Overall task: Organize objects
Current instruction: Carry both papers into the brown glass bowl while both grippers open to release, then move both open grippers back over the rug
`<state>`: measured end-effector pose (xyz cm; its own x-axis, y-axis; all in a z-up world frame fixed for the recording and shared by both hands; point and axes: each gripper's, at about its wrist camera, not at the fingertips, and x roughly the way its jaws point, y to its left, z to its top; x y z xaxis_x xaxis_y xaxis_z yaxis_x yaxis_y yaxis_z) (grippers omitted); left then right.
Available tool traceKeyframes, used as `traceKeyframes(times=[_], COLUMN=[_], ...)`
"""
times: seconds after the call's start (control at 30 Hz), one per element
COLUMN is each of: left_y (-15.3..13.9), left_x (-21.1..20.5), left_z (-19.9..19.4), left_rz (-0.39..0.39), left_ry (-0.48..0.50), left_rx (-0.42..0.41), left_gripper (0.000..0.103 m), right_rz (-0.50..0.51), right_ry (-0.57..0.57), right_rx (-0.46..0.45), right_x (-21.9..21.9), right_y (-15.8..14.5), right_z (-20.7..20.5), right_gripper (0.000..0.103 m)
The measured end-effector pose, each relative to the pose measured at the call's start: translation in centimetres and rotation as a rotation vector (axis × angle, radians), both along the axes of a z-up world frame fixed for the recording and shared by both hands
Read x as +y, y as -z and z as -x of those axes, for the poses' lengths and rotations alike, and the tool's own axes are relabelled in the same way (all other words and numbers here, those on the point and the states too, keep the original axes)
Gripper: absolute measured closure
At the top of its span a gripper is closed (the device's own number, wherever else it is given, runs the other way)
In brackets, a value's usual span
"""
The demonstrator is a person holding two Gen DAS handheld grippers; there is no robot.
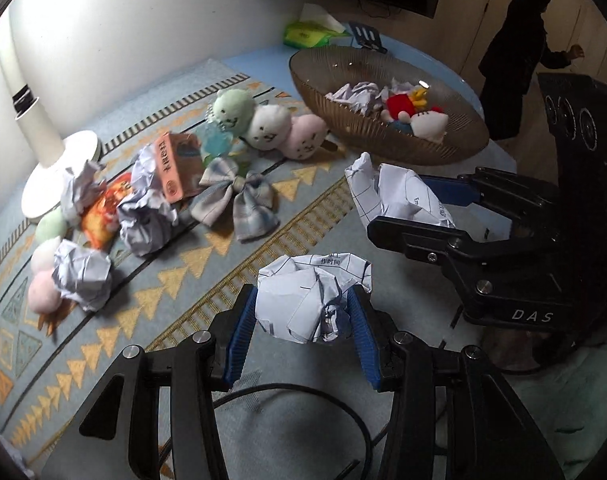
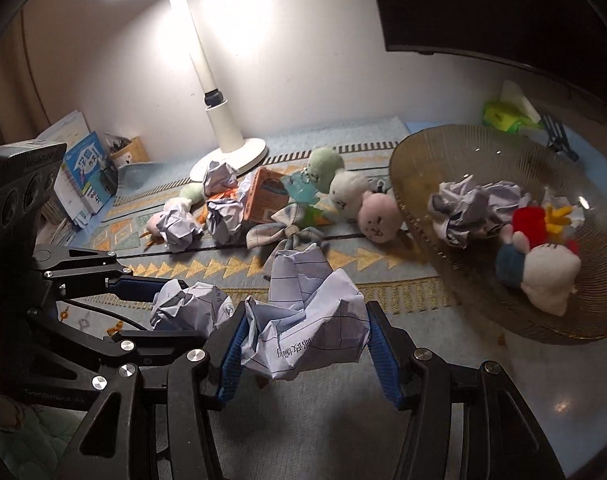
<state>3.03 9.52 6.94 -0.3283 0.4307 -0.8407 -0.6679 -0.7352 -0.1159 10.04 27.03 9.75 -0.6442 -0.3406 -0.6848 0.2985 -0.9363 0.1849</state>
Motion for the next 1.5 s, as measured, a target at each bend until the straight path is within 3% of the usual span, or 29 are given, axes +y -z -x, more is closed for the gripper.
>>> traceKeyframes(times=[0.23,0.3,0.43,0.6,0.77,0.87,0.93,1.07,1.17,1.33,1.5], left_y=[-3.6,-4.7,-5.4,-2.7,-1.5,-1.7,-2.2,-4.0,-5.0,-5.5,-3.6], left_x=[2.8,4.7,9.8,16.5,18.6,18.0,17.3,13.2,9.1,1.8,-4.6], left_z=[4.6,5.9,8.1,9.9,9.9,10.0,10.2,10.4,10.4,9.2,7.0], left_rz=[-0.224,-0.246,-0.193,-0.021,-0.039,-0.062,-0.071,-0.198,-0.241,-0.174,-0.092], left_ry=[0.013,0.050,0.128,0.185,0.165,0.164,0.139,0.040,-0.077,-0.274,-0.419], left_rx=[-0.005,0.026,0.102,0.060,0.023,-0.006,-0.009,-0.016,0.004,0.082,0.048], left_gripper=[0.060,0.060,0.060,0.060,0.055,0.044,0.012,0.004,0.002,0.001,0.001], right_rz=[-0.003,0.003,-0.027,-0.111,-0.145,-0.159,-0.152,-0.158,-0.154,-0.163,-0.148], right_ry=[0.198,0.263,0.374,0.551,0.633,0.681,0.696,0.667,0.593,0.400,0.187], right_rx=[0.089,0.110,0.127,0.090,0.063,0.076,0.095,0.108,0.125,0.159,0.192], right_x=[5.2,7.0,9.8,12.9,14.5,15.4,15.8,15.4,14.0,9.4,3.8], right_y=[-2.7,-3.3,-3.8,-3.6,-3.0,-3.0,-3.0,-3.3,-3.4,-3.9,-4.2], right_z=[0.2,0.8,2.9,5.6,6.2,5.5,5.2,4.3,3.4,2.8,2.9], right_gripper=[0.048,0.048,0.048,0.048,0.041,0.016,0.010,0.008,0.008,0.007,0.004])
